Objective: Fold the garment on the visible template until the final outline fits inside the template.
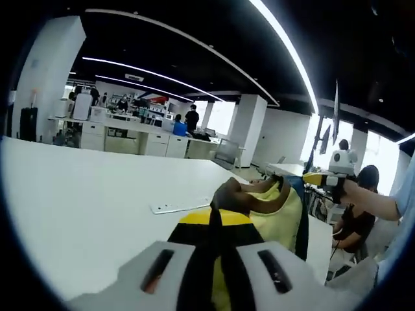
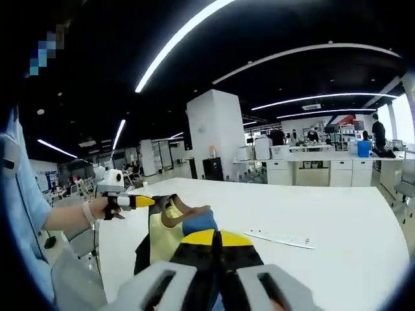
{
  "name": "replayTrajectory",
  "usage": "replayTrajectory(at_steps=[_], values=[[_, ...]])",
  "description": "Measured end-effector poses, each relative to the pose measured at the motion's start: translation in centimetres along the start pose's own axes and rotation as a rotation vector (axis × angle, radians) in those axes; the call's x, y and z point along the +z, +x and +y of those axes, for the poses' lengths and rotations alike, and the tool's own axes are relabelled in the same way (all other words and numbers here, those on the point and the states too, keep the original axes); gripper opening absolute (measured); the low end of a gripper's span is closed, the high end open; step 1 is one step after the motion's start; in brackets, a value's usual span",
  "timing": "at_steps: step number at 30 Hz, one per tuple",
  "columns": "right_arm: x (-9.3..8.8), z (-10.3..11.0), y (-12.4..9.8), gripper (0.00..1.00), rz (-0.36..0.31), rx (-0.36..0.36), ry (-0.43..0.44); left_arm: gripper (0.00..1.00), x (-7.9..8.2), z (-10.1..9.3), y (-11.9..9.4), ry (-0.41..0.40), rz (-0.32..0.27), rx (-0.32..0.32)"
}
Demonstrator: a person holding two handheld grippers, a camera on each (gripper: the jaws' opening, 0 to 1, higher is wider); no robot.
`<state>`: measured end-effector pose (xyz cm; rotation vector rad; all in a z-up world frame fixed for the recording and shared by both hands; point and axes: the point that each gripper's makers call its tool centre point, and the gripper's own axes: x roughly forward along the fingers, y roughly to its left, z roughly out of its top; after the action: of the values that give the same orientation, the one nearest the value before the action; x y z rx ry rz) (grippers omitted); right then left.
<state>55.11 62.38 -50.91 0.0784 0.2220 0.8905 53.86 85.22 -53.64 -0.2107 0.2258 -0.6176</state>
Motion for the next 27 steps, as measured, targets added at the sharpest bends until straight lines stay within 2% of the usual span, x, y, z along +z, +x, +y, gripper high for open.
replayTrajectory(at_steps=[4,7,9,11,16,22,26,27], values=[[-1.5,-3.4,2.3,0.0,0.033,-0.009,0.023,0.0,-1.4,2.3,2.6,-0.042,0.036,0.024],[-3.4,-5.9,4.3,0.0,0.073,-0.038,0.03,0.0,-2.7,3.8,4.5,-0.067,0.06,0.044],[-4.3,-7.0,5.5,0.0,0.093,-0.034,0.041,0.0,-3.8,4.7,5.9,-0.067,0.082,0.051],[-6.0,-8.7,6.8,0.0,0.142,-0.055,0.031,0.0,-5.3,6.0,7.4,-0.045,0.118,0.064],[-9.7,-12.0,9.3,0.0,0.224,-0.082,0.043,0.0,-8.6,9.3,10.6,-0.085,0.169,0.095],[-13.5,-15.1,11.8,0.0,0.289,-0.12,0.074,0.0,-11.4,11.8,13.1,-0.094,0.207,0.121],[-15.0,-16.4,13.4,0.0,0.32,-0.124,0.076,0.0,-12.8,13.2,14.2,-0.126,0.224,0.143],[-15.5,-16.0,13.2,0.0,0.333,-0.127,0.079,0.0,-13.1,13.5,14.4,-0.121,0.231,0.146]])
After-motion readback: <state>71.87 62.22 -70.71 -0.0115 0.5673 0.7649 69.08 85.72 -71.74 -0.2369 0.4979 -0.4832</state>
